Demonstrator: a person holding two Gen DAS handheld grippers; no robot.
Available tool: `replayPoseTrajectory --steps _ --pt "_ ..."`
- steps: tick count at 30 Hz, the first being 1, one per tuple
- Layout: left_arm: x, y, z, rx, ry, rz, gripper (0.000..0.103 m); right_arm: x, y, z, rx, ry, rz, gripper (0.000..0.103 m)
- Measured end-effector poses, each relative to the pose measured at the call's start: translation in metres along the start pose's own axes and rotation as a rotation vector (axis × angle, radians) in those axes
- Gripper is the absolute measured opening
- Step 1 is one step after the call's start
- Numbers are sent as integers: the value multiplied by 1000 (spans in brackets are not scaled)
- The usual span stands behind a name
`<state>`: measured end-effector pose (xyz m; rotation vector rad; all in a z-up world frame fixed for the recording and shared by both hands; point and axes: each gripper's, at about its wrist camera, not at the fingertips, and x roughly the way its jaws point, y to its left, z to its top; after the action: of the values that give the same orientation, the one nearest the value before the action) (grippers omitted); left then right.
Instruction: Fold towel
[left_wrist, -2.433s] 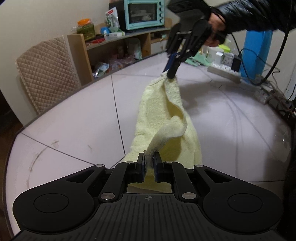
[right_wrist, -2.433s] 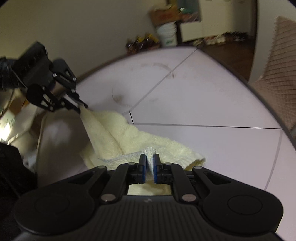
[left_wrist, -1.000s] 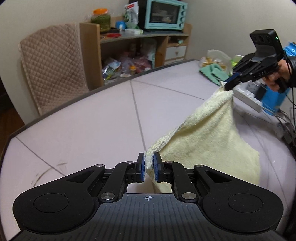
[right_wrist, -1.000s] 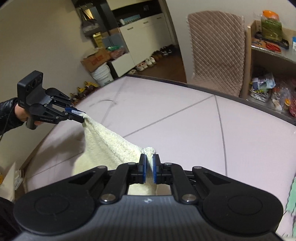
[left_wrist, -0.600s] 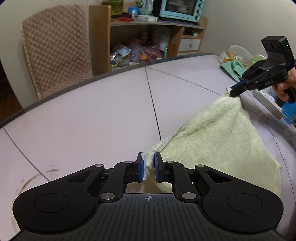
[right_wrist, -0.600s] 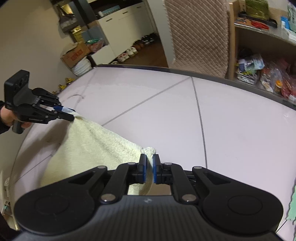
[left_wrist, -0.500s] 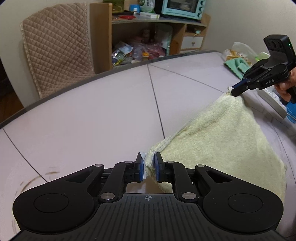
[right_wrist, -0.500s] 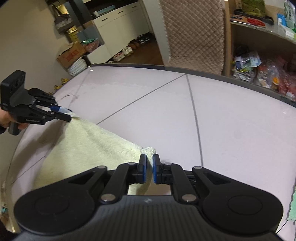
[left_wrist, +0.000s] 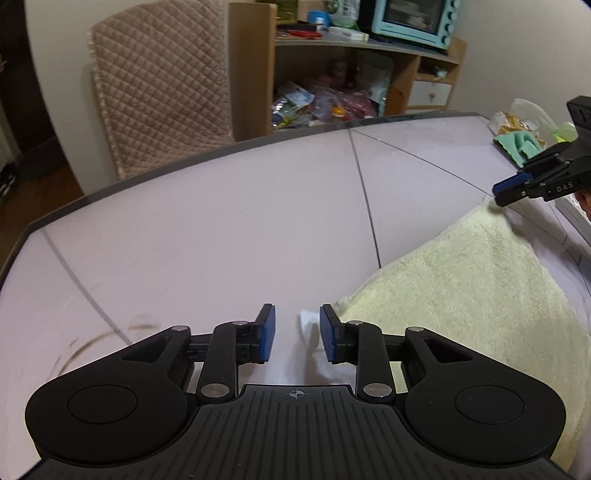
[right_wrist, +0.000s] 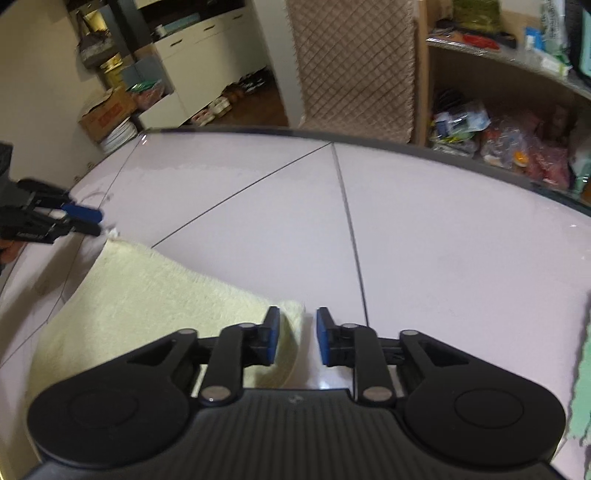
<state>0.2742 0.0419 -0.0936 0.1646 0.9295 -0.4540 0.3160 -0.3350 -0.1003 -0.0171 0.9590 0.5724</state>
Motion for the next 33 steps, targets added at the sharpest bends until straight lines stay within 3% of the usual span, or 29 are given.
replayPoseTrajectory --steps 4,10,14,20,25,33 --pt "-25 -4 -19 -48 -5 -6 42 -21 23 -9 -3 -23 31 26" --pt "-66 -31 -70 -85 45 -85 43 -49 83 -38 -22 -31 120 37" --pt "-86 -56 -107 -141 100 -168 43 -67 127 -74 -45 -29 116 43" --pt "-95 -73 -152 -434 128 -314 43 -87 147 -106 55 -27 135 53" --pt "-88 -78 -171 -597 137 -328 49 -108 156 -121 74 -74 93 68" --pt "-67 -70 -192 -956 139 -371 49 -119 163 -133 83 -81 79 70"
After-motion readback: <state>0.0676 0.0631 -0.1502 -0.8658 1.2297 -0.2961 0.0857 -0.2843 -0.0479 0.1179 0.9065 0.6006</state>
